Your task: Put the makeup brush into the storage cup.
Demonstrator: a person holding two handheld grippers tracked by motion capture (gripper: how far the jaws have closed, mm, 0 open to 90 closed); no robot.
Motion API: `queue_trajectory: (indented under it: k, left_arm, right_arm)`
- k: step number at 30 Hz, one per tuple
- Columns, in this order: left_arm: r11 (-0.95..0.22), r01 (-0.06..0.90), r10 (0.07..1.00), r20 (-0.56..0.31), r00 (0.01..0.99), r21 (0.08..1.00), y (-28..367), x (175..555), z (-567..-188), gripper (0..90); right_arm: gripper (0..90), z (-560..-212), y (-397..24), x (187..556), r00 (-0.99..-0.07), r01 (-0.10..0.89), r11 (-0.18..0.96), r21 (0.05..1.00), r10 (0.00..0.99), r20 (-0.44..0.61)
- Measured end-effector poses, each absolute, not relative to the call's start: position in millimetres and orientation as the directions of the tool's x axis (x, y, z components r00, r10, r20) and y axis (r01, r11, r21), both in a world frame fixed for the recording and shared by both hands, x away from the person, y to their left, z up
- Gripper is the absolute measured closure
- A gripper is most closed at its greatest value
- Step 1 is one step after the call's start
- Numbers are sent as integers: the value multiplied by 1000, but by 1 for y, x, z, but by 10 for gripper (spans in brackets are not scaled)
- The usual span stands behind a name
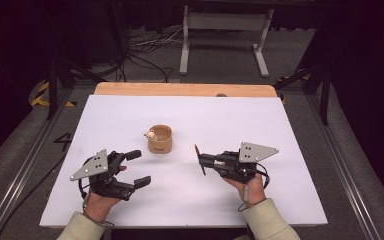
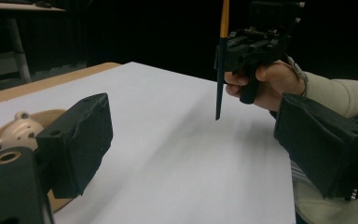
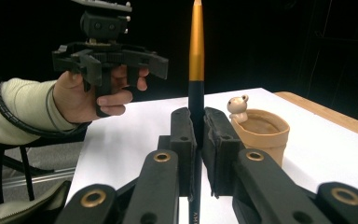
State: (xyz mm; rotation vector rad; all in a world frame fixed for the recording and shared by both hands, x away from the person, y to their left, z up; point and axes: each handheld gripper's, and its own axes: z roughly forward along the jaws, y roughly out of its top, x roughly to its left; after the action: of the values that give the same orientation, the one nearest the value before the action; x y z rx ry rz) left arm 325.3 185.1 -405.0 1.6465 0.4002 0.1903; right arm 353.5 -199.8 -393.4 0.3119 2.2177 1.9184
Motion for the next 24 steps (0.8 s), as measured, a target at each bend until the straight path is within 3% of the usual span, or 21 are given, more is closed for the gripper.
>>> queue_trajectory:
  k: [19,24]
  left_arm:
    - [-76,143,265,-118,957,987,145,333,-390,167]
    - [-89,156,238,-131,962,984,134,334,-387,242]
  right_arm:
    - [829,-401,-180,342,-967,6,141,990,253,-30]
    - [829,-404,-177,342,-968,7,141,990,249,-28]
